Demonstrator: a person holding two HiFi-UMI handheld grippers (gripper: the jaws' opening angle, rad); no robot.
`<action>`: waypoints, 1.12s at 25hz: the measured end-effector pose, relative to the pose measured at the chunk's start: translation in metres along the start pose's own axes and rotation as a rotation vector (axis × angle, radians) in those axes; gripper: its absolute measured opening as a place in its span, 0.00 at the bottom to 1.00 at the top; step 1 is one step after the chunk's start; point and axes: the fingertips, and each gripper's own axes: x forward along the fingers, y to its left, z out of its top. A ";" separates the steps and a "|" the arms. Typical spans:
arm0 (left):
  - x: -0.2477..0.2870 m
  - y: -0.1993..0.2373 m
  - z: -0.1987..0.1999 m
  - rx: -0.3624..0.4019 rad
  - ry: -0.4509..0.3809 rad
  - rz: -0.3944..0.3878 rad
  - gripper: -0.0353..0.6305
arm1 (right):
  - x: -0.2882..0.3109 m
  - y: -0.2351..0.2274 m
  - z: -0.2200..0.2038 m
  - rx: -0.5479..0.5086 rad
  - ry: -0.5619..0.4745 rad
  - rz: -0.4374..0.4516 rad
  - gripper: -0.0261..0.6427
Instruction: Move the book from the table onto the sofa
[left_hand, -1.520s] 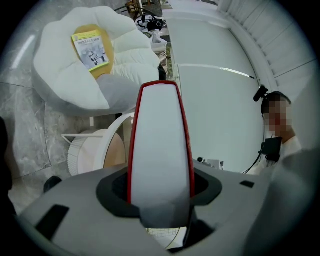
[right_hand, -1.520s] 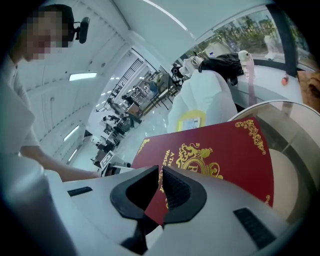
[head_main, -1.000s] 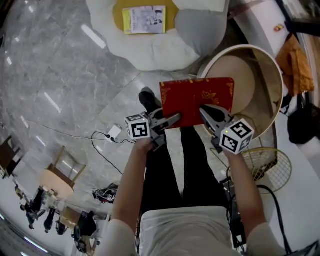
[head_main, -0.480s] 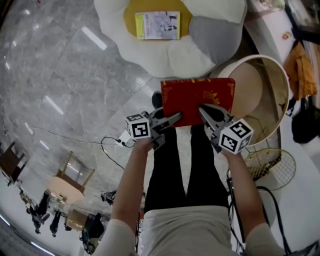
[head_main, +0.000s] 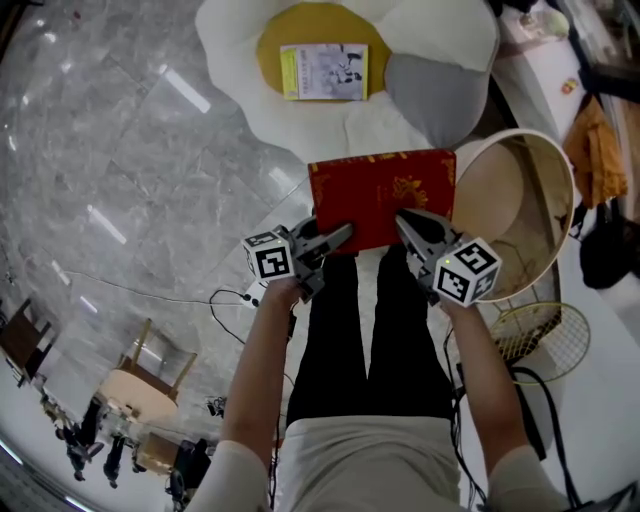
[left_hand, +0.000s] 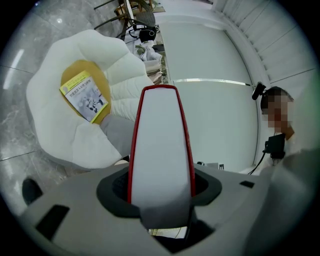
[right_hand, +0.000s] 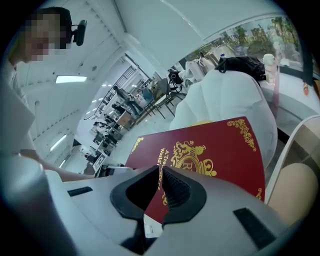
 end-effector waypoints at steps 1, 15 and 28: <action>-0.001 0.001 0.002 -0.002 -0.005 0.005 0.40 | 0.001 -0.001 0.003 0.003 0.000 -0.002 0.10; 0.038 0.056 0.018 -0.065 -0.103 0.066 0.40 | 0.028 -0.055 0.016 -0.040 0.113 0.091 0.10; 0.075 0.125 0.071 -0.152 -0.270 0.133 0.40 | 0.067 -0.127 0.040 -0.091 0.200 0.118 0.10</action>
